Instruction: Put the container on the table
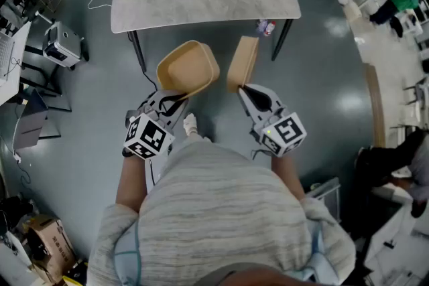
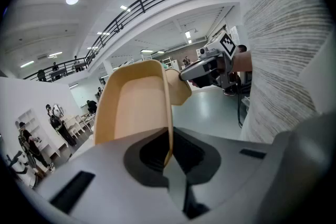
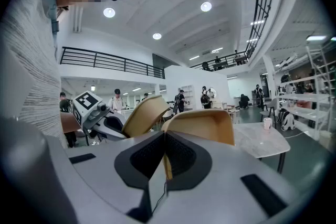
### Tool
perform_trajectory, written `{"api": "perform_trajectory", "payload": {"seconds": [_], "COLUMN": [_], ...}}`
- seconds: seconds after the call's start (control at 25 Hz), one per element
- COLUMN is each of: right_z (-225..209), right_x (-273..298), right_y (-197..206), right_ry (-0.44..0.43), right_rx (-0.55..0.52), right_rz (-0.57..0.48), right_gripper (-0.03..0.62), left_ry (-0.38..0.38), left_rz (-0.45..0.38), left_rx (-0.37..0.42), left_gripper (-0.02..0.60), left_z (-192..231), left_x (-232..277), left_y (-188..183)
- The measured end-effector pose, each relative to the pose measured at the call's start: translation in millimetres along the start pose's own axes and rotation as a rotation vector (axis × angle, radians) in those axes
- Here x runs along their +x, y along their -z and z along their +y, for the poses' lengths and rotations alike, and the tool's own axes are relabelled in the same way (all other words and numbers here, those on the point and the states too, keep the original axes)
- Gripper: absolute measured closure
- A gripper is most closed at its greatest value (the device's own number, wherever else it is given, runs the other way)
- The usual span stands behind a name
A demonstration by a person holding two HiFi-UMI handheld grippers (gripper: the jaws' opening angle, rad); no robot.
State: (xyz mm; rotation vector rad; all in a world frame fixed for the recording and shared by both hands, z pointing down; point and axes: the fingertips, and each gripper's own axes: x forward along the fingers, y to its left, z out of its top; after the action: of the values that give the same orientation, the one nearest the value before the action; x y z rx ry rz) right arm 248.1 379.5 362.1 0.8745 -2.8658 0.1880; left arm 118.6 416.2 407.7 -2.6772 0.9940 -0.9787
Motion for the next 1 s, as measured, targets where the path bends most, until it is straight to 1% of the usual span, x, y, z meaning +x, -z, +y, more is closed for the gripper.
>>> {"api": "perform_trajectory", "payload": {"seconds": [0.2,0.56,0.68,0.84,1.0], "right_z": [-4.7,-11.6,-11.4,-17.1,-24.7], "right_x": [1.5,16.9,22.7,32.4,50.1], "right_y": [-3.4,-9.6,-9.4,-6.9,-9.0], "right_ry": [-0.004,-0.032,-0.050,-0.050,-0.050], "right_rx": [0.002,-0.003,0.005,0.020,0.037], "right_rz": [0.001,-0.003,-0.005,-0.003,0.004], "right_gripper": [0.583,0.583,0.583,0.583,0.583], "left_ry": [0.002,-0.021,-0.014,-0.007,-0.011], "left_rz": [0.012,0.008,0.013,0.018,0.018], "left_rx": [-0.006,-0.020,-0.028,-0.043,-0.056], "left_gripper": [0.574,0.574,0.572,0.574,0.574], "left_z": [1.6,21.7,24.9,30.6,49.1], "left_x": [1.9,5.1,6.7,10.5,14.0], "left_y": [0.6,0.0,5.0,13.2,21.7]}}
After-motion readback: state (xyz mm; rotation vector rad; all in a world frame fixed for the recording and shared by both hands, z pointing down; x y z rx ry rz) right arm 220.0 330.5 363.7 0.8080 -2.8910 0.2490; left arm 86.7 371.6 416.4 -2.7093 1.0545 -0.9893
